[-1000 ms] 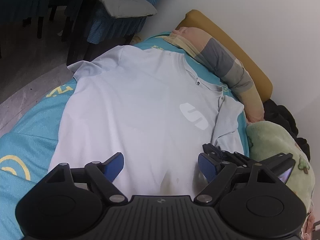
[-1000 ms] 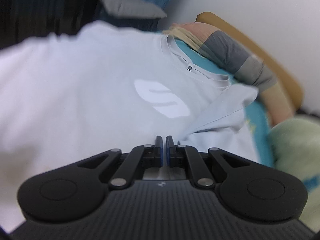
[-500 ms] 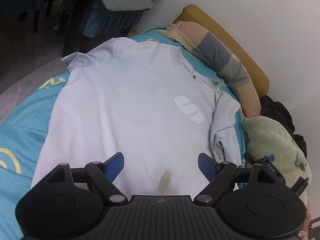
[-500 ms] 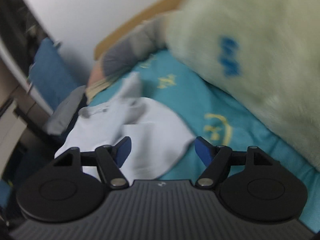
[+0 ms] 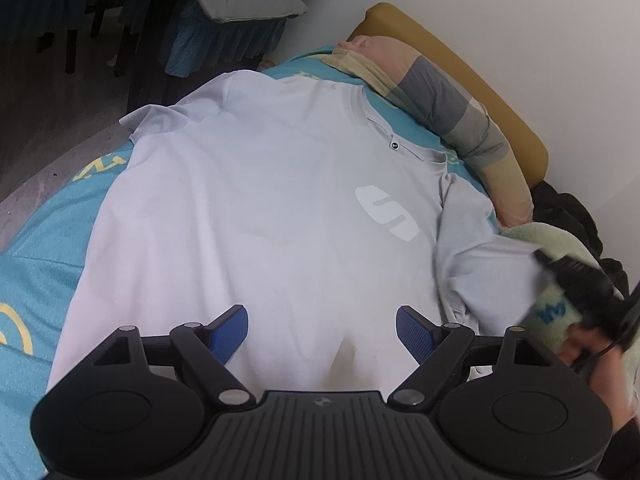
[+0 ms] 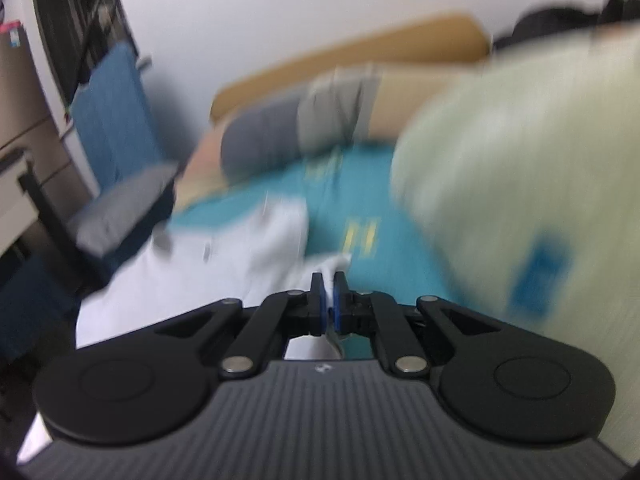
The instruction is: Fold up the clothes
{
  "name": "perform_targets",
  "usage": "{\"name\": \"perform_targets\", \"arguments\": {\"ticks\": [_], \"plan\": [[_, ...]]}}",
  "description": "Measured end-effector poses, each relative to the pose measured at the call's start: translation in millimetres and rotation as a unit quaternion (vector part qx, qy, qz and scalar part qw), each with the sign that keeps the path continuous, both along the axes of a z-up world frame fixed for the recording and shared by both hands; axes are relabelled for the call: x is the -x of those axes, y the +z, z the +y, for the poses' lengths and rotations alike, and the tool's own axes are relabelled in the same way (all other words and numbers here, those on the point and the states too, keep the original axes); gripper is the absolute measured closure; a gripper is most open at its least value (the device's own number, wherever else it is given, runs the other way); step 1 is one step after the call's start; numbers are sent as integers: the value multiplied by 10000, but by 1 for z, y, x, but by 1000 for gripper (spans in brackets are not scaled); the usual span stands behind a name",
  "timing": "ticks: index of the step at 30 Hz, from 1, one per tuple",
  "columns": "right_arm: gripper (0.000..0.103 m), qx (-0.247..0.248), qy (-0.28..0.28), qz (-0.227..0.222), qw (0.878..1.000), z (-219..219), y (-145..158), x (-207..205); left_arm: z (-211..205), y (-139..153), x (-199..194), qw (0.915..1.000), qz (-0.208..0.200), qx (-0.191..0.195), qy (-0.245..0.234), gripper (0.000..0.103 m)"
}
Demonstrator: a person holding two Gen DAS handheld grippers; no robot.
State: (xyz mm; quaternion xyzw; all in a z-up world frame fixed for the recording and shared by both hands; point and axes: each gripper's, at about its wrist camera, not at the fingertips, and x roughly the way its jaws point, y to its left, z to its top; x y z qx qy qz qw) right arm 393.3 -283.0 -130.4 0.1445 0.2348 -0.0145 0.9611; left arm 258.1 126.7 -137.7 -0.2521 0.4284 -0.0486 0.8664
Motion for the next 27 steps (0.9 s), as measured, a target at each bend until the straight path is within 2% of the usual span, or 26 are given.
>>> {"name": "perform_targets", "arguments": {"ticks": [3, 5, 9, 13, 17, 20, 23, 25, 27], "plan": [[96, 557, -614, -288, 9961, -24, 48, -10, 6, 7, 0, 9998, -86, -139, 85, 20], [96, 638, -979, -287, 9927, -41, 75, -19, 10, 11, 1, 9995, -144, -231, 142, 20], [96, 1044, -972, -230, 9895, -27, 109, -34, 17, 20, 1, 9985, -258, -416, 255, 20], [96, 1162, -323, -460, 9916, 39, 125, -37, 25, 29, 1, 9968, -373, -601, 368, 19], [96, 1317, 616, -481, 9882, 137, 120, -45, 36, 37, 2, 9948, -455, -744, 529, 19], [96, 1376, 1216, -359, 9823, 212, 102, -60, 64, 38, 1, 9935, -346, -541, 936, 19], [96, 1670, 1663, -99, 9718, 279, 63, -79, 86, 35, 2, 9902, -246, -452, 1295, 19], [96, 1820, 1790, 180, 9667, 309, 33, -93, 96, 30, 1, 9887, -159, -391, 1441, 19], [94, 1771, 1842, 425, 9659, 321, 9, -104, 102, 24, -1, 9877, -62, -329, 1529, 19]]}}
